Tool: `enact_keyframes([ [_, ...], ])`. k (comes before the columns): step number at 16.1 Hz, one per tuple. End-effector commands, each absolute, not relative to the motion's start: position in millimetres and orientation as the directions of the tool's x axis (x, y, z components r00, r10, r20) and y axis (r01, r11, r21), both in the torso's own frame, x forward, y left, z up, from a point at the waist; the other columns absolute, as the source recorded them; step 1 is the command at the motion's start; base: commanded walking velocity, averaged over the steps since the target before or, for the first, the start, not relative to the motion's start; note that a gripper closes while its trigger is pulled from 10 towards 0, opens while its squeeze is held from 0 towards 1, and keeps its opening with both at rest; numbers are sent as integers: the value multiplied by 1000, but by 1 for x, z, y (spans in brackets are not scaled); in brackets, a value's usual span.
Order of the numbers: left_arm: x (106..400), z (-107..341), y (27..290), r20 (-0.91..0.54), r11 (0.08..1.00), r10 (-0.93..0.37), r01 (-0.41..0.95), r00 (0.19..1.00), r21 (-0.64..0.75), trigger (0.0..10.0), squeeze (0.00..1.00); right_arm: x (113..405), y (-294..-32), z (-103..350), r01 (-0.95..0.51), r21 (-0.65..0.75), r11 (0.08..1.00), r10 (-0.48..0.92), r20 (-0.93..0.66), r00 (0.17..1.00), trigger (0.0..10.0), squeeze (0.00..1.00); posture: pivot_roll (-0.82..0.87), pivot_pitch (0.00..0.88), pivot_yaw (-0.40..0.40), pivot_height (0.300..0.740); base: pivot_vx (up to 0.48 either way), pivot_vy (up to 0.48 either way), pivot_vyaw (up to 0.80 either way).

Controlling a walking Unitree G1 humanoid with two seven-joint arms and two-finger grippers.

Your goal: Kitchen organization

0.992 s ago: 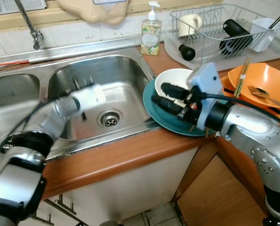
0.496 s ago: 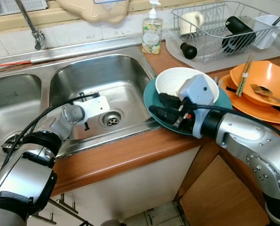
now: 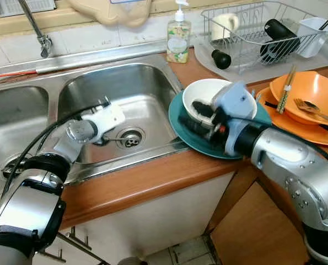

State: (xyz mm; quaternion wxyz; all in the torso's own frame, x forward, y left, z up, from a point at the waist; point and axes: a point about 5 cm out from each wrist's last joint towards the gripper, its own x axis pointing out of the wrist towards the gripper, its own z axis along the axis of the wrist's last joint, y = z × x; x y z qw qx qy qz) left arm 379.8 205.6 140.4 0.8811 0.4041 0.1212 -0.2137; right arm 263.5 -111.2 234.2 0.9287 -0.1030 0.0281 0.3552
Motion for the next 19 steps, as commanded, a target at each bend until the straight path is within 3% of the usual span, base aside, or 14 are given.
enact_keyframes([
  [1, 384, 163, 209, -172, 770, -277, 326, 945, 548, 10000, 1000, 267, -118, 244, -602, -186, 776, 602, -66, 796, 10000, 1000, -108, 0, 69, 740, 0, 0, 0],
  [3, 380, 185, 218, 83, 940, -215, 183, 973, 288, 10000, 1000, 265, -122, 246, -538, -167, 827, 543, -18, 840, 10000, 1000, -102, 0, 59, 740, 0, 0, 0],
  [5, 375, 192, 221, 148, 963, -212, 181, 966, 201, 10000, 1000, 265, -122, 247, -504, -146, 851, 511, 8, 860, 10000, 1000, -93, 0, 55, 740, 0, 0, 0],
  [7, 355, 204, 214, 222, 959, -283, 267, 933, 98, 10000, 1000, 262, -120, 248, -435, -120, 892, 445, 69, 893, 10000, 1000, -91, 0, 64, 740, 0, 0, 0],
  [8, 345, 204, 211, 209, 936, -348, 326, 914, 134, 10000, 569, 261, -121, 248, -408, -101, 907, 417, 85, 905, 10000, 1000, -87, 0, 64, 740, 0, 0, 0],
  [9, 338, 204, 209, 196, 919, -383, 352, 903, 177, 10000, 251, 261, -122, 247, -376, -93, 922, 384, 93, 918, 10000, 1000, -81, 0, 65, 740, 0, 0, 0],
  [10, 325, 202, 204, 176, 893, -439, 407, 881, 189, 10000, 0, 260, -123, 245, -354, -88, 931, 362, 93, 928, 10000, 1000, -76, 0, 68, 740, 0, 0, 0],
  [13, 283, 202, 183, 110, 786, -612, 587, 783, 194, 10000, 0, 252, -122, 234, -374, -100, 922, 381, 59, 923, 10000, 1000, -65, 0, 76, 740, 0, 0, 0],
  [16, 268, 199, 168, 95, 742, -669, 655, 737, 147, 10000, 0, 243, -115, 223, -433, -122, 893, 437, 6, 899, 10000, 1000, -70, 0, 83, 740, 0, 0, 0],
  [17, 265, 196, 165, 76, 734, -677, 662, 732, 153, 10000, 0, 242, -113, 222, -438, -125, 890, 442, 3, 897, 10000, 780, -70, 0, 83, 740, 0, 0, 0],
  [18, 262, 194, 161, 65, 725, -686, 674, 724, 142, 10000, 0, 241, -116, 221, -407, -112, 906, 411, 9, 912, 10000, 0, -72, 0, 82, 740, 0, 0, 0],
  [19, 259, 194, 160, 54, 726, -685, 675, 726, 135, 10000, 0, 241, -120, 222, -378, -86, 922, 382, 25, 924, 10000, 0, -75, 0, 82, 740, 0, 0, 0],
])
